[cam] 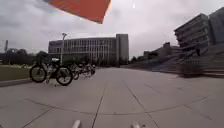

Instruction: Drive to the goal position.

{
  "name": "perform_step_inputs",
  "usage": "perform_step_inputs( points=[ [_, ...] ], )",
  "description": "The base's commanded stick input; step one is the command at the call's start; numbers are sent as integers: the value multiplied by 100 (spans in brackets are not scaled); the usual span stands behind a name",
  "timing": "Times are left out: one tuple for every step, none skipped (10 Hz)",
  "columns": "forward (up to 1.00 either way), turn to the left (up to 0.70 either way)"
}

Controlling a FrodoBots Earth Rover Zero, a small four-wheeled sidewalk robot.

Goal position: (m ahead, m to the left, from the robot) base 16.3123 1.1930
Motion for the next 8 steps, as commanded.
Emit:
perform_step_inputs(
  points=[
    [85,0],
    [85,0],
    [85,0],
    [85,0],
    [85,0],
    [85,0],
    [85,0],
    [85,0]
  ],
)
